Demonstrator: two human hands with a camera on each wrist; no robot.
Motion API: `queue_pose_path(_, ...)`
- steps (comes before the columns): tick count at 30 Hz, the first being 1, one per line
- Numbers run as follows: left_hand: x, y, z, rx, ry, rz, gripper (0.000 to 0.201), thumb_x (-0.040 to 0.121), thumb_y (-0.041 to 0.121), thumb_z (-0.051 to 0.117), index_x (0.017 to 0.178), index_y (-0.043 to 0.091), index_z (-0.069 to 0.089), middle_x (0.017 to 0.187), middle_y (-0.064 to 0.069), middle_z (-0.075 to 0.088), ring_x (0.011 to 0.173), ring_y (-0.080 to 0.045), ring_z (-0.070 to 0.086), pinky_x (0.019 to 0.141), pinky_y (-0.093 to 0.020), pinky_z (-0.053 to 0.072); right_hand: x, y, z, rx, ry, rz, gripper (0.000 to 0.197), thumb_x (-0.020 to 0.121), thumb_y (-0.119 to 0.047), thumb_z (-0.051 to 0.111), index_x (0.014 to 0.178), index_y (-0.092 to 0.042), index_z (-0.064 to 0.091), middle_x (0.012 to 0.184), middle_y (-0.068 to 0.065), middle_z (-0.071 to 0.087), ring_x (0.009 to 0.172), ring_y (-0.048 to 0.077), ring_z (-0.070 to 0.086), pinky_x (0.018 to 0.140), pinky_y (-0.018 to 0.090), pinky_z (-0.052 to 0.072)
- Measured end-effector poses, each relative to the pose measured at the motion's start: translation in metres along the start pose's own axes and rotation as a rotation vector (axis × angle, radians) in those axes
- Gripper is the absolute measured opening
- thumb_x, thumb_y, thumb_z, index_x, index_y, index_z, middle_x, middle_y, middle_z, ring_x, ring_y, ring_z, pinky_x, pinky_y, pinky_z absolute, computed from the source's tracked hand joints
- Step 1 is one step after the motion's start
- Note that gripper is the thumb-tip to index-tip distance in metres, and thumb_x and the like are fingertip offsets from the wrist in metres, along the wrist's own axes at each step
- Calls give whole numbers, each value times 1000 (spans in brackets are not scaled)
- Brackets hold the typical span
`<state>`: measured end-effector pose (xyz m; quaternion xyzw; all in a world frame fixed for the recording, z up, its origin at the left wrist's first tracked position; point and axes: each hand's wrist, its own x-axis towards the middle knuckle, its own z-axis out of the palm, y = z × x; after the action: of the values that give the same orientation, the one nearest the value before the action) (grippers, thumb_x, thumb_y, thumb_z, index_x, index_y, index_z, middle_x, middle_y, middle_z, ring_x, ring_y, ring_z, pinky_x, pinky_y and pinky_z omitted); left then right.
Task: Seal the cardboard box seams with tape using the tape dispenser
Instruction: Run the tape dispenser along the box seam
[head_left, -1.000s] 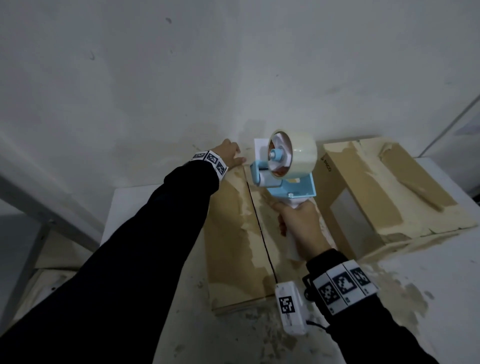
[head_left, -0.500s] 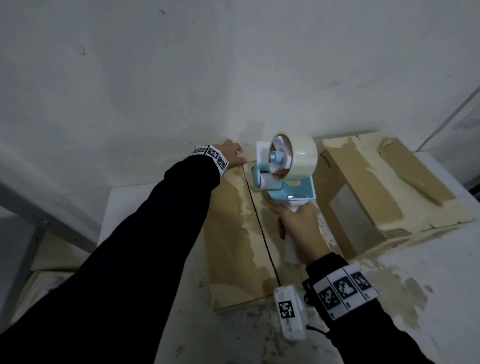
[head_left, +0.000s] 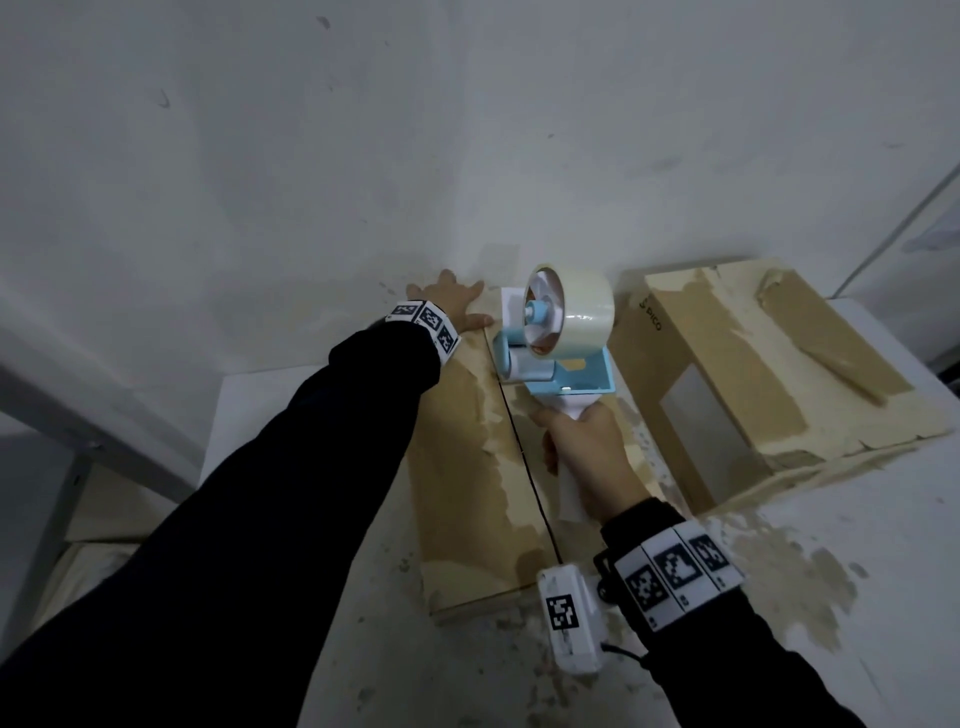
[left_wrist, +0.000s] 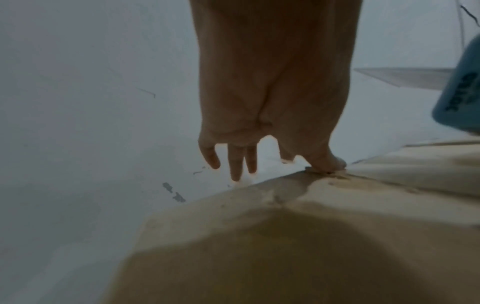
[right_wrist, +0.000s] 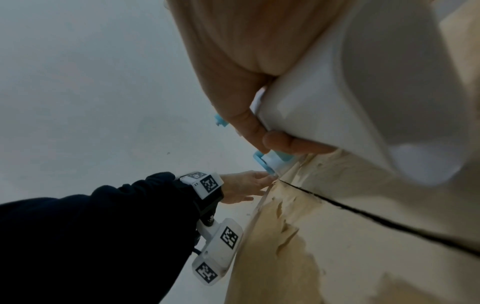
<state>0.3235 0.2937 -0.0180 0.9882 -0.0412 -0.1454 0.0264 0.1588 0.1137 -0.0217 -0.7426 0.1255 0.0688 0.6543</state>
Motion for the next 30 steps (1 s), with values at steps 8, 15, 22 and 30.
queue_pose_path(8, -19, 0, 6, -227, -94, -87, 66, 94, 55, 35, 97, -5, 64, 103, -22, 64, 100, -34, 60, 77, -31, 37, 4, -5, -6, -51, -28, -1, 14, 84, -8, 60, 70, -10, 58, 50, 4, 49, 46, 18, 44, 46, 25, 37)
queue_pose_path(15, -47, -46, 13, -439, -335, -252, 70, 73, 76, 49, 89, 9, 63, 90, -6, 66, 79, -21, 61, 77, -29, 48, 16, -14, -31, -143, -200, 66, 13, 80, -8, 65, 93, -8, 62, 52, 5, 48, 45, 17, 39, 42, 23, 30)
queue_pose_path(22, -68, -76, 25, -589, -45, -157, 38, 78, 33, 73, 100, 13, 50, 86, -5, 62, 79, -21, 62, 65, -27, 43, 12, -21, -39, -216, -278, 31, 13, 82, -7, 62, 95, -7, 63, 57, 9, 48, 46, 17, 39, 41, 23, 31)
queue_pose_path(30, -92, -33, 16, -332, -11, 133, 40, 96, 36, 44, 123, 9, 59, 123, -9, 61, 109, -25, 56, 95, -30, 40, 2, -20, -30, -200, -243, 35, 13, 84, -4, 60, 97, -6, 60, 54, 7, 46, 43, 15, 39, 39, 22, 31)
